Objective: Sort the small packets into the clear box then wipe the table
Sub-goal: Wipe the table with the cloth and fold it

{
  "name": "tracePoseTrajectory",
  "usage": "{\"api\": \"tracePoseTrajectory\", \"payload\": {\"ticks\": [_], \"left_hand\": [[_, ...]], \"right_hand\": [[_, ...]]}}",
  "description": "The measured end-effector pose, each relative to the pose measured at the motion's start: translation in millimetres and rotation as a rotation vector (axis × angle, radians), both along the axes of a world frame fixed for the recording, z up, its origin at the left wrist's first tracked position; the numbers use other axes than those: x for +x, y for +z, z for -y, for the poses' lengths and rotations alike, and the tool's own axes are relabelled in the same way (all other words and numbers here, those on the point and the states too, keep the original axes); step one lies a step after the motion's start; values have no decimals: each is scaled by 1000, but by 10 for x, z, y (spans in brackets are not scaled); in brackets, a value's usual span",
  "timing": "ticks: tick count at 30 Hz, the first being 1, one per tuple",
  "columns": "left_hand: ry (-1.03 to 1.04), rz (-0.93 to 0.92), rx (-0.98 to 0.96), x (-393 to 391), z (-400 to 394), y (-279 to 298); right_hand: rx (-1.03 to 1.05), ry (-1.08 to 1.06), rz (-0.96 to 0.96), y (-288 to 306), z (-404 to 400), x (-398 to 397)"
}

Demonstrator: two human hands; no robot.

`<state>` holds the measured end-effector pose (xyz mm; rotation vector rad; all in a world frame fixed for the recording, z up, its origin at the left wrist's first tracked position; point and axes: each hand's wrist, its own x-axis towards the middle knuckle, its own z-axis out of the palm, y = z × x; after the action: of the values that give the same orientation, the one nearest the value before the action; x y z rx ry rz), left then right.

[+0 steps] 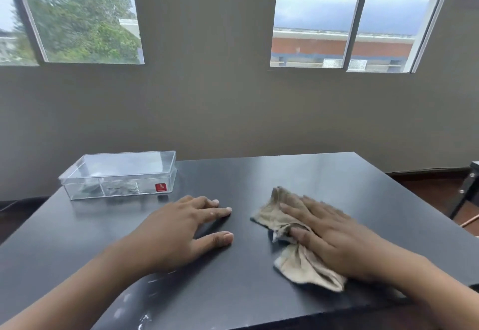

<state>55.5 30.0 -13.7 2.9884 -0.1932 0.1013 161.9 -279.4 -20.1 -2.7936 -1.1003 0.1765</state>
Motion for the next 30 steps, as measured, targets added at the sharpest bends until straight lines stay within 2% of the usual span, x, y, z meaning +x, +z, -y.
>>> {"api": "tracePoseTrajectory", "payload": {"ticks": [3, 5, 10, 13, 18, 20, 24, 25, 27, 30], "left_hand": [[7, 10, -51, -63, -69, -1], [14, 21, -80, -116, -122, -11], [3, 35, -108, -215, -264, -78], [3, 50, -127, -258, -309, -84], [17, 99, -172, -312, -330, -120], [30, 116, -188, -339, -330, -140], [31, 138, -210, -347, -342, -151], [32, 141, -219, -352, -351, -144], [27, 142, -246, -374, -384, -137], [30, 162, -303, -437, -455, -158]], "right_hand": [[-12, -226, 58, -46, -134, 358], [-19, -249, 82, -96, -317, 252], [3, 47, 33, -64, -512, -597], [-8, 88, -23, -16, -385, -366], [21, -229, 64, -32, -498, 140], [26, -172, 93, -66, -673, -78], [122, 143, 195, -122, -733, -674], [103, 174, 147, -102, -690, -644], [51, 136, 10, -53, -606, -425], [46, -100, 53, -38, -633, -75]]}}
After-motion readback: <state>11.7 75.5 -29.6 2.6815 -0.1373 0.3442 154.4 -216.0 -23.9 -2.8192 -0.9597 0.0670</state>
